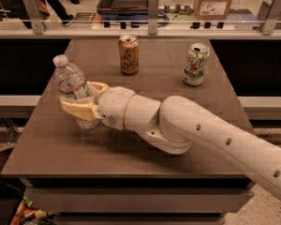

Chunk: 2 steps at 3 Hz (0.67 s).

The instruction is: Place water bottle upright

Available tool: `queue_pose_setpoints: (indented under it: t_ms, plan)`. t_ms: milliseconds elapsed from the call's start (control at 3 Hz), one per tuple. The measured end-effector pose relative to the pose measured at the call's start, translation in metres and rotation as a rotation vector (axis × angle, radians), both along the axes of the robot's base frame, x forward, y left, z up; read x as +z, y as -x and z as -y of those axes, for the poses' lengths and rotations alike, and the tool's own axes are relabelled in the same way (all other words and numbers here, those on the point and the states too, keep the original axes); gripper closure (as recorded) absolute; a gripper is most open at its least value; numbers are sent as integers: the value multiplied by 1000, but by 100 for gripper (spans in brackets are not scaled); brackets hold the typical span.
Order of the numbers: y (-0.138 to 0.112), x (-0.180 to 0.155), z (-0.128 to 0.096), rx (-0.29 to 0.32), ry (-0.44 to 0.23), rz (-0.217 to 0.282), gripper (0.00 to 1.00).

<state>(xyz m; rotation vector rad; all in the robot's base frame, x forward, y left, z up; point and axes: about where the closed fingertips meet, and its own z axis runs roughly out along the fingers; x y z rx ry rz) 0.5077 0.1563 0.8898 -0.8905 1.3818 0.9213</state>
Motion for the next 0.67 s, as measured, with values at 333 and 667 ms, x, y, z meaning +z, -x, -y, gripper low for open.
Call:
queue_pose_setpoints:
  t_ms: [333, 667]
  plan:
    - [0, 1, 0, 0, 0, 0, 100]
    - [0, 1, 0, 0, 0, 0, 82]
